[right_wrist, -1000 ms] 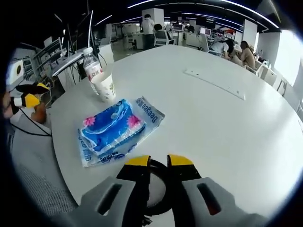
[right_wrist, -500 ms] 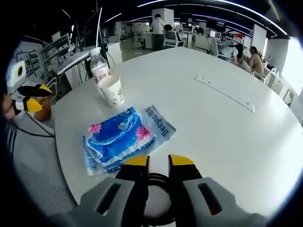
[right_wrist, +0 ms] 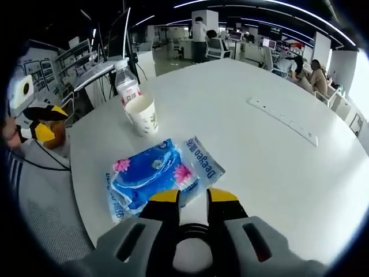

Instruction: Arrange the tabletop items into an orderly group along one side of the table until the central work area is clear of visible clutter.

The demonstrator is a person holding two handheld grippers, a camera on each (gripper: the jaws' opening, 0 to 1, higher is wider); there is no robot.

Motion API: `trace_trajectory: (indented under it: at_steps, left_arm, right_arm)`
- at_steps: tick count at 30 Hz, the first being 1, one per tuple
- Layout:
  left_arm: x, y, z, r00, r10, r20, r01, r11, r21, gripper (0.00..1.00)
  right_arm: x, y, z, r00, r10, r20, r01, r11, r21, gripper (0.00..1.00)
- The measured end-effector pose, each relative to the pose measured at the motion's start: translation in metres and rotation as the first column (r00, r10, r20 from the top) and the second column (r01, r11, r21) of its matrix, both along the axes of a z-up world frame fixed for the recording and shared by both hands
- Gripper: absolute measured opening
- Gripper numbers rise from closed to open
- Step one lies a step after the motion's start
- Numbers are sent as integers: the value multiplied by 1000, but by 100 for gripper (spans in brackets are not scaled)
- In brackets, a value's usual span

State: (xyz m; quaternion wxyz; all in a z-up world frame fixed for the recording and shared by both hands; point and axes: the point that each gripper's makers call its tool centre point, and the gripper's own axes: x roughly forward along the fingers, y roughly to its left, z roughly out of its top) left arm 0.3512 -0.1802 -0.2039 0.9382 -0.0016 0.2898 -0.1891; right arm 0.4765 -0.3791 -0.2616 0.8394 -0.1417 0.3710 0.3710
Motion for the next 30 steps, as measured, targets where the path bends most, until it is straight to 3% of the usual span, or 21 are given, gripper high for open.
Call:
trace_trajectory:
  at_steps: [15,30]
  left_arm:
    - [6,-1,5,1000,10,9,-10,1000,-13,35]
    - [5,-1,4,999,37,7,-37,999,-32,35]
  right_arm:
    - [14,27,-3,999,21,-47,-18,999,51,22]
    - [25,52,-11,992,96,-76,-95,995,18,29]
